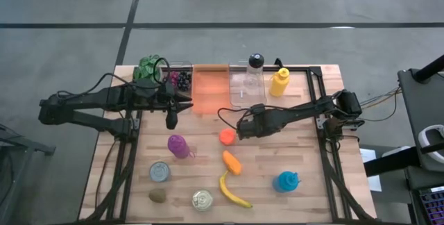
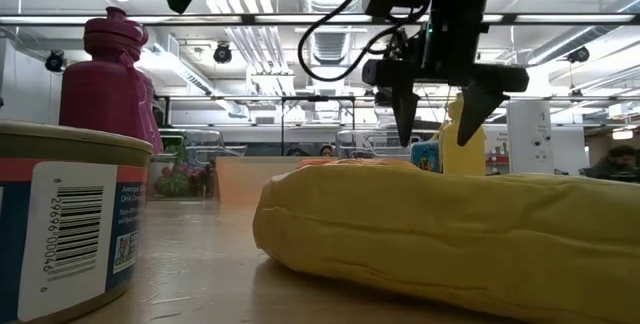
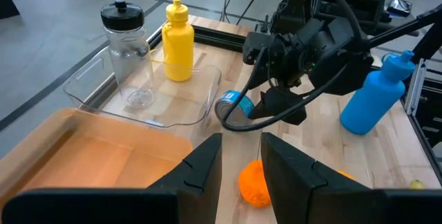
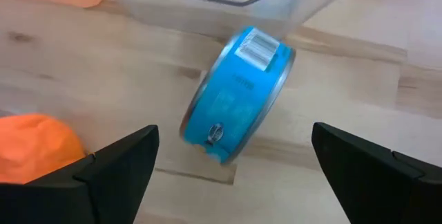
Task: Pick & Place Food Item
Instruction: Put the yellow and blue tuna can into the orange bin
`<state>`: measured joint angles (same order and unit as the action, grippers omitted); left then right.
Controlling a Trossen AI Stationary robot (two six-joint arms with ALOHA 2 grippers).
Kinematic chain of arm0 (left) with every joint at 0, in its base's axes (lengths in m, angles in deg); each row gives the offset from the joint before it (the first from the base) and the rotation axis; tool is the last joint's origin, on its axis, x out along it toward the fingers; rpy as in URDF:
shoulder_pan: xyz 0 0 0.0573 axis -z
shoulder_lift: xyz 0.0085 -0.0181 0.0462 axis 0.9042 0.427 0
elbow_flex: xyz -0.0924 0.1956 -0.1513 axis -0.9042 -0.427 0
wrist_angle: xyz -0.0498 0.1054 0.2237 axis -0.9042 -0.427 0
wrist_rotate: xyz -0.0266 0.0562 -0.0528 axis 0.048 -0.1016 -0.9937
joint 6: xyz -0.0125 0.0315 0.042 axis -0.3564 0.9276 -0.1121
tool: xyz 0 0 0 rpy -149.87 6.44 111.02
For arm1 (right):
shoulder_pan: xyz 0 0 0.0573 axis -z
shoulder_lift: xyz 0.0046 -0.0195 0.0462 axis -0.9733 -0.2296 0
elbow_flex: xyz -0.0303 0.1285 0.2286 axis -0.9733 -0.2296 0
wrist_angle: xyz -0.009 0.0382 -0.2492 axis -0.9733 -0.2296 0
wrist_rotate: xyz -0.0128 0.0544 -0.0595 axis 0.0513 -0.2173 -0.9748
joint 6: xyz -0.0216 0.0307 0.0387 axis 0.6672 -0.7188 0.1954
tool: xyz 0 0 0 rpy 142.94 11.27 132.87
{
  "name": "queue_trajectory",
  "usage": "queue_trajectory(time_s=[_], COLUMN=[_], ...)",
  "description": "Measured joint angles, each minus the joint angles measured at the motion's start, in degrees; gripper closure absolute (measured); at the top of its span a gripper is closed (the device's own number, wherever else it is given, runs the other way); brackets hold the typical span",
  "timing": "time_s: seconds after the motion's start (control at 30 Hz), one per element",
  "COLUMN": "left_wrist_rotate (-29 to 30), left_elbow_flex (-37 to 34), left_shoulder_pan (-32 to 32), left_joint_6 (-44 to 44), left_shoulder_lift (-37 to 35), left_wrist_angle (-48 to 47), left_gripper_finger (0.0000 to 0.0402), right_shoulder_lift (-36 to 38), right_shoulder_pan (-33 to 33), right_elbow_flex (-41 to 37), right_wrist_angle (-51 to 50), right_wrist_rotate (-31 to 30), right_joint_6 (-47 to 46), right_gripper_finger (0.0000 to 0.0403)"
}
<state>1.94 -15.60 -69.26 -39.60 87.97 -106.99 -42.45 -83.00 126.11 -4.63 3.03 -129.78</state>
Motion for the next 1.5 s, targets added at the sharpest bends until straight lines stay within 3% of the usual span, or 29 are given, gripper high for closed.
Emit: queue_trajectory(time_s=[0.2, 0.4, 0.83, 1.5], left_wrist_rotate=[0.0, 0.01, 0.0, 0.01], left_elbow_flex=[0.0, 0.0, 0.0, 0.0], left_shoulder_pan=[0.0, 0.0, 0.07, 0.04], left_joint_6=[0.0, -0.02, -0.17, -0.12], left_shoulder_lift=[0.0, 0.0, -0.01, 0.01], left_wrist_angle=[0.02, 0.0, 0.02, 0.01], left_gripper_finger=[0.0295, 0.0295, 0.0295, 0.0295], right_shoulder_lift=[-0.07, -0.07, -0.07, -0.09], right_shoulder_pan=[0.62, 1.11, 1.19, 1.5], right_elbow_flex=[-2.65, -4.74, -9.25, -9.85], right_wrist_angle=[4.38, 8.14, 11.43, 11.92], right_wrist_rotate=[-0.57, -5.56, -5.56, -5.57], right_joint_6=[-0.21, -0.49, -3.85, -4.11], right_gripper_finger=[0.0023, 0.0023, 0.0023, 0.0023])
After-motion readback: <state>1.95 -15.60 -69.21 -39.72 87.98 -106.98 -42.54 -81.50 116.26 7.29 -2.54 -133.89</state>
